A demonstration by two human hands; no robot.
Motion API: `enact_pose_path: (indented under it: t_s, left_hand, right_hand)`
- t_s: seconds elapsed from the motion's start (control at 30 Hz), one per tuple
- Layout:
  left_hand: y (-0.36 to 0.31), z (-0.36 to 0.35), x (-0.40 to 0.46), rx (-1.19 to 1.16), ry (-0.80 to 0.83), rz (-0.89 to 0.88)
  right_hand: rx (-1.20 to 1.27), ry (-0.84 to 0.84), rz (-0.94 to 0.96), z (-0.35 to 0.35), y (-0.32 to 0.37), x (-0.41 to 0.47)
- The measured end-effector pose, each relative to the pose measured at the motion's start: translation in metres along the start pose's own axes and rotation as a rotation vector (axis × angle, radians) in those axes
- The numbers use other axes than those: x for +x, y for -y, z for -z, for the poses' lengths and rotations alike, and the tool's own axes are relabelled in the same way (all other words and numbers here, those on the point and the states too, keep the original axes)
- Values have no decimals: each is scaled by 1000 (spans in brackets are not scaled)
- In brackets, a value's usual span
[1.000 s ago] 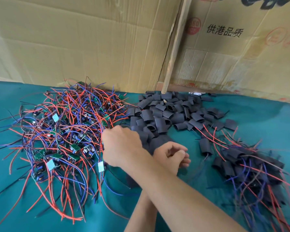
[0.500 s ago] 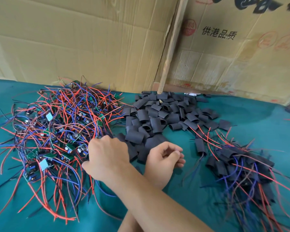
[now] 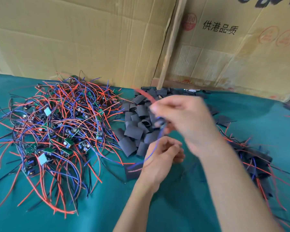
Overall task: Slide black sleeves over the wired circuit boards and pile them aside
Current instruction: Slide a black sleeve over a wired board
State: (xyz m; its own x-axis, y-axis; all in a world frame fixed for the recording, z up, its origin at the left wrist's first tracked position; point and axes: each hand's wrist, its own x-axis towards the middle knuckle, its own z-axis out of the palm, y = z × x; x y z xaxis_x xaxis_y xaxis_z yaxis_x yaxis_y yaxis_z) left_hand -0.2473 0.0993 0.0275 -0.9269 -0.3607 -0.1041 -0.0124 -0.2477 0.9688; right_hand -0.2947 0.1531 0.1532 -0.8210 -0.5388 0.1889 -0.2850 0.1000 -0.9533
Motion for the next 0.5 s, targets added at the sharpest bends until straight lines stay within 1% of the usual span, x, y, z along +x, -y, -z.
enact_pose_path:
  t_s: [0.07,0.1,0.13,0.17,0.23,0.27,0.3,0.37,0.4,0.5]
  left_hand:
    - [-3,-4,0,-114,44,-35]
    - [-5,-4,0,-153,47,-41]
    - [-8,-3,-1,-187,53,-30]
    - [-11,-3,-1,-243,76,-12]
    - [-14,1,-1,-382,149,32]
    - [-17,1,-2,-419,176,33]
    - [-16,0,-2,-408,180,14]
    - [-13,-3,-2,-312,108,-23]
    - [-12,-3,-2,-261,50,-43]
    - [-6,-2,0,-128,-104,-132]
  right_hand:
    - [265,-114,-26,38,-3,-4]
    - [332,-124,-33,52,-7,-7]
    - [330,-104,-40,61,-11,-10]
    - [257,-76,-39,65,-18,-14]
    - [1,-10,-23,59,-38,-22]
    - [-113,18,-27,53,-48,-27]
    - [-202,38,-35,47,-57,-29]
    - [-349,70,-35,39,-68,-28]
    - [-383,66,-37,38,-70,-24]
    - [-364,-44,-105,36,-73,-2]
